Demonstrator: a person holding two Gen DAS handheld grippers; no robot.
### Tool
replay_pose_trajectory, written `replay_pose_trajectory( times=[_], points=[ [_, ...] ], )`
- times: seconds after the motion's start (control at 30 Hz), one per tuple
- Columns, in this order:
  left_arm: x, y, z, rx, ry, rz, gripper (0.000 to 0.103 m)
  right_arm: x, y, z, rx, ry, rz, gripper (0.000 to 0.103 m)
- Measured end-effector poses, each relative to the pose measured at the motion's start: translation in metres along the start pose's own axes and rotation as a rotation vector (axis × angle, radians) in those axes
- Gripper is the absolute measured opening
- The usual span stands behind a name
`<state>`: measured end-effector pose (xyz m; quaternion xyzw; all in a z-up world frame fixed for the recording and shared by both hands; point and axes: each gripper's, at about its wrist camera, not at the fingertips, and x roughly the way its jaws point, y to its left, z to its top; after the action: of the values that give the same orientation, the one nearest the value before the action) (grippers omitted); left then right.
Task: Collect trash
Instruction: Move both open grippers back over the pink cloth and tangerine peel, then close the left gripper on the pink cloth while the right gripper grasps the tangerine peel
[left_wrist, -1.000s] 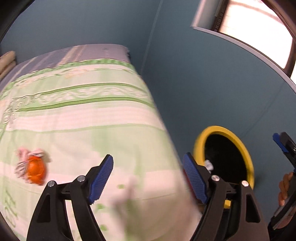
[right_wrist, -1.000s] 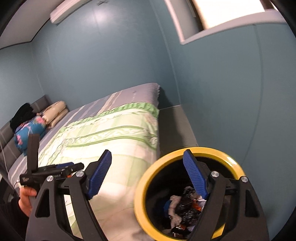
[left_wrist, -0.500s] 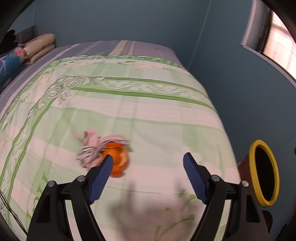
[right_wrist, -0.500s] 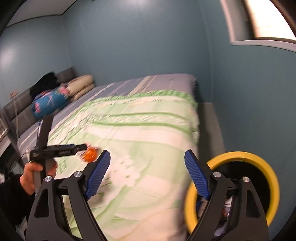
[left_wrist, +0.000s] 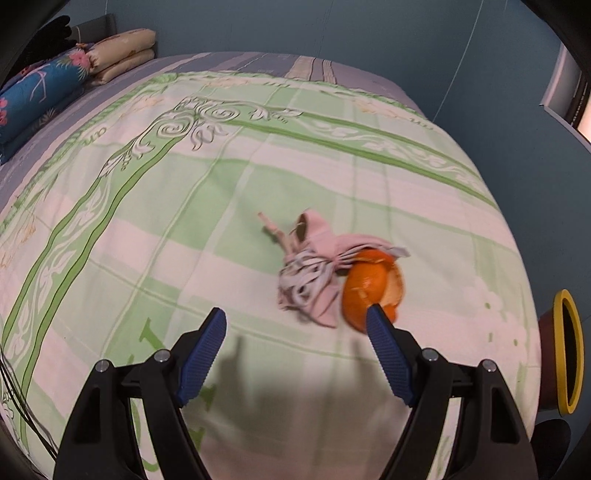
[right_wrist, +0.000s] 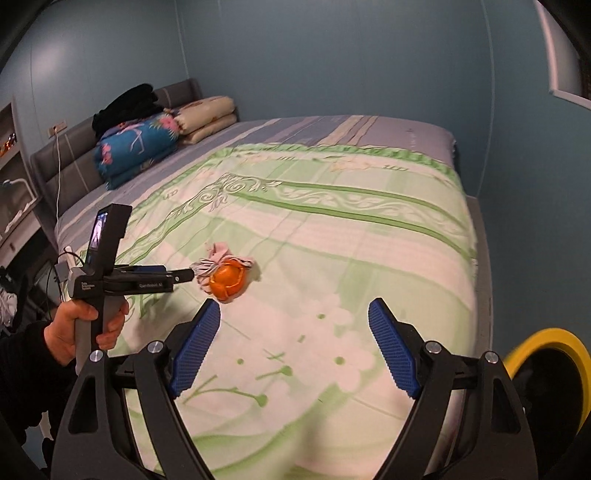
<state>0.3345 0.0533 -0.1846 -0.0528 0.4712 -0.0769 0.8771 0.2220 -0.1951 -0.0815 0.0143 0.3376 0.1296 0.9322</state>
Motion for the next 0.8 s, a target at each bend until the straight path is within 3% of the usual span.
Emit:
replay_pose_trajectory(
  times=[0.37,0.8],
  points=[
    [0.032,0.016,0.000,-0.007,0.041,0.030,0.074,0.050,0.031,0.013,-0.099,0.068,0.043,0.079],
    [0.057,0.015,0.029,-0.013,0.044,0.012,0.075,0.120,0.062,0.014,-0.215,0.161,0.115,0.078]
  ],
)
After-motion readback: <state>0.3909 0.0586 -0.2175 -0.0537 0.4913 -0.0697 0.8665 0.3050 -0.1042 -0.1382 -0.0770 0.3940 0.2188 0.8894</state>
